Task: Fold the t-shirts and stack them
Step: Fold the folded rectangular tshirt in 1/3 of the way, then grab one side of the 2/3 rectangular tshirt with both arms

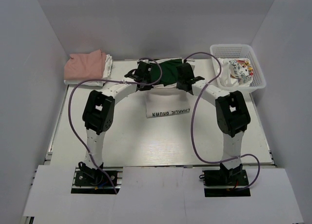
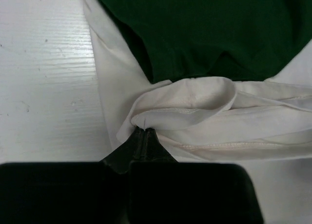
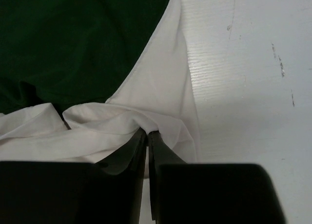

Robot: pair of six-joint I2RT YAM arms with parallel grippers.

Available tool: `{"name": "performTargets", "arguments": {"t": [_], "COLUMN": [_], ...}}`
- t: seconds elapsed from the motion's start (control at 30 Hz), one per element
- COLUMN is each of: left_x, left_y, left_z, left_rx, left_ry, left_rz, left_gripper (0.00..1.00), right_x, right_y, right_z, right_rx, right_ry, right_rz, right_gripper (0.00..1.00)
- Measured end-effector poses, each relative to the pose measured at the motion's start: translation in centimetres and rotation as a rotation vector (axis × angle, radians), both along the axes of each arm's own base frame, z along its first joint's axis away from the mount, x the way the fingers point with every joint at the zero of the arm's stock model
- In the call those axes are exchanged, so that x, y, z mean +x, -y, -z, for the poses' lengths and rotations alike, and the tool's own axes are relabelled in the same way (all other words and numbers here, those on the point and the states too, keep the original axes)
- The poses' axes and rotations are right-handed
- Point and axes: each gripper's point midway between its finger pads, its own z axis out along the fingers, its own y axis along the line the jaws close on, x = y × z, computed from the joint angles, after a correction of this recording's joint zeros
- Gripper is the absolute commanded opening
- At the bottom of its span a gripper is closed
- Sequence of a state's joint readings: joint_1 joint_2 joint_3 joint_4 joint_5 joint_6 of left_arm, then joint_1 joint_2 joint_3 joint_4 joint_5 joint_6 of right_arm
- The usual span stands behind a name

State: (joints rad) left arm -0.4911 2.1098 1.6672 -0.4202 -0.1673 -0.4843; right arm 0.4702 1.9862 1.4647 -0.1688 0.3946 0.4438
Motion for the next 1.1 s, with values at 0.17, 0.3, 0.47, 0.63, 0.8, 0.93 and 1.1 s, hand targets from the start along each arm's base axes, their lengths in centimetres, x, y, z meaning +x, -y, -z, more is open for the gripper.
{"name": "performTargets", "arguments": {"t": [0.17, 0.3, 0.47, 0.63, 0.8, 0.93, 1.1], "left_x": [1.0, 2.0, 0.4, -5.5, -12.4, -15.2, -15.7], "left_y": [-0.8, -1.7, -2.9, -2.9, -2.7, -2.1, -1.1], "left_z": [1.2, 0.2, -1.0, -1.4, 0.2, 2.5, 4.2], "left_rx": [0.004, -0.014, -0.035, -0.083, -0.158, -0.185, -0.205], "left_ry": [-0.030, -0.012, -0.021, -0.078, -0.163, -0.237, -0.271], "left_rz": [-0.017, -0.044, -0.046, 0.021, 0.088, 0.119, 0.137], "left_gripper": [0.79, 1.00, 1.00, 1.00, 1.00, 1.00, 0.98], "right_x": [1.8, 2.2, 0.2, -3.8, -8.5, -11.1, -13.0], "right_y": [-0.2, -0.5, -0.2, 0.7, 2.6, 4.1, 5.3], "right_z": [1.2, 0.5, -1.4, -3.3, -1.7, 1.5, 4.0], "right_rx": [-0.002, 0.021, 0.064, 0.106, 0.119, 0.112, 0.129], "right_ry": [-0.010, 0.005, 0.022, 0.024, -0.035, -0.122, -0.203], "right_rz": [0.002, -0.016, -0.043, -0.079, -0.070, -0.041, -0.018], "right_gripper": [0.90, 0.90, 0.90, 0.90, 0.90, 0.90, 0.90]}}
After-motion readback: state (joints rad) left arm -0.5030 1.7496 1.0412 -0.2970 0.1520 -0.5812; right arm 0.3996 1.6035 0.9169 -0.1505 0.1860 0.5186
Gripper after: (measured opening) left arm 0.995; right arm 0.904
